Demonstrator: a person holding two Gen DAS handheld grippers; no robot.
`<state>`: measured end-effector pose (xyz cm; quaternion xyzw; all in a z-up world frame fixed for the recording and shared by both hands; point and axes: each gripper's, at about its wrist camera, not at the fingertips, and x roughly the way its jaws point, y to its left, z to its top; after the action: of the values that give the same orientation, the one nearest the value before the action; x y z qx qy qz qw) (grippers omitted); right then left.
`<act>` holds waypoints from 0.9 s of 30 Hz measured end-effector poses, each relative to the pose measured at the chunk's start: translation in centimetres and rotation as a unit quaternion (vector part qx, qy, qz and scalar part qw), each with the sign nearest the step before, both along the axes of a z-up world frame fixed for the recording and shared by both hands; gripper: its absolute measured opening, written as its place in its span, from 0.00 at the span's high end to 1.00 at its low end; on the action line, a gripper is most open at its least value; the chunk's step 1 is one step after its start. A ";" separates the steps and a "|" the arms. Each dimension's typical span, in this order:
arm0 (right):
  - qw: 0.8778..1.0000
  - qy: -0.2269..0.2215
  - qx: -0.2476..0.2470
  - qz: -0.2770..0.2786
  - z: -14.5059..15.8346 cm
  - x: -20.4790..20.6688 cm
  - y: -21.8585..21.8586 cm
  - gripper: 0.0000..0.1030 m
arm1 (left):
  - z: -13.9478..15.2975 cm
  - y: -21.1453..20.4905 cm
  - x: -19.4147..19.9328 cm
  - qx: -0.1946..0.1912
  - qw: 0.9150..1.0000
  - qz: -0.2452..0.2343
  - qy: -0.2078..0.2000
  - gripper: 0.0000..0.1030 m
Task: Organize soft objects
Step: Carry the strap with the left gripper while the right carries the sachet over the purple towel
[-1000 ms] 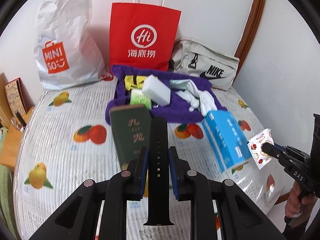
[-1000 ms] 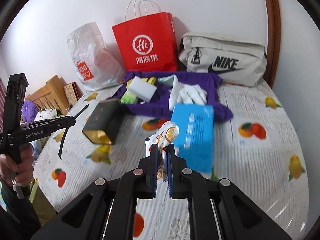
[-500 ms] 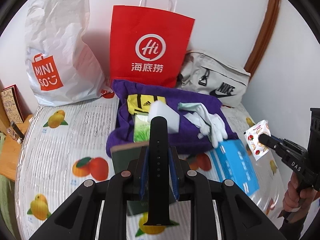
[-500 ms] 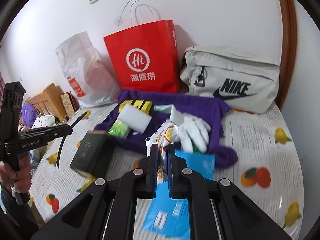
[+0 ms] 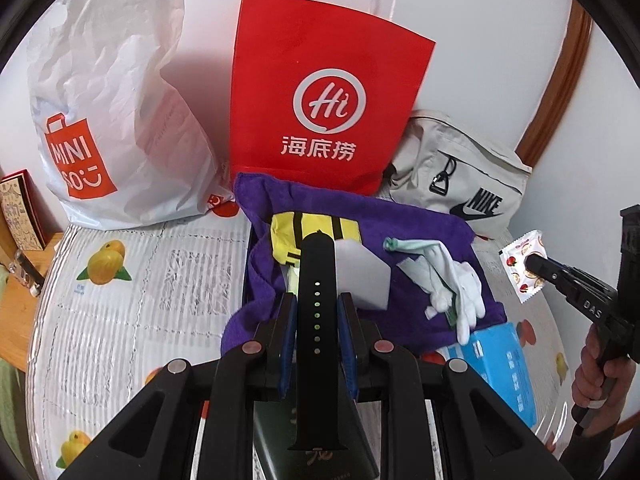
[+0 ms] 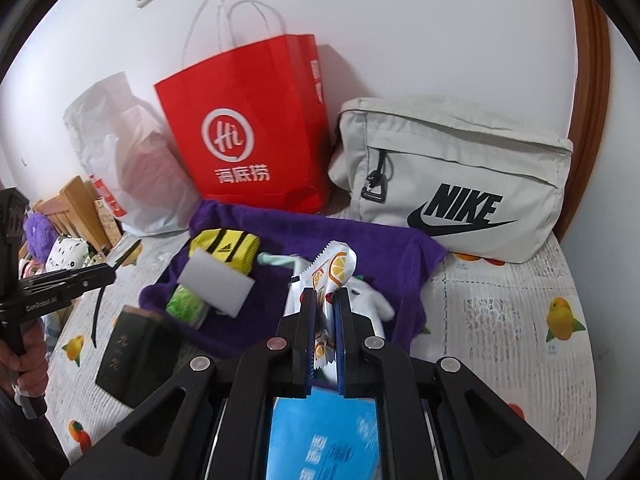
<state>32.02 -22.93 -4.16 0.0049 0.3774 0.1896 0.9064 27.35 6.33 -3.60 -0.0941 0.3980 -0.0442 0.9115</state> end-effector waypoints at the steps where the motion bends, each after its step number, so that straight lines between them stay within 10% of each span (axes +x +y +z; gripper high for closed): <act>1: 1.000 0.002 -0.002 -0.002 -0.1 0.4 0.0 0.92 | -0.1 0.1 0.3 -0.001 1.000 0.001 0.001 0.81; 27: 0.992 0.117 -0.048 -0.005 -6.9 9.1 1.8 0.86 | -4.3 -0.1 10.0 -0.009 0.998 0.009 0.059 0.81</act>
<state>41.12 -21.10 -11.06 -0.0147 0.4899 0.1646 0.8560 37.33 6.26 -7.90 -0.1082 0.4498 -0.0342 0.8859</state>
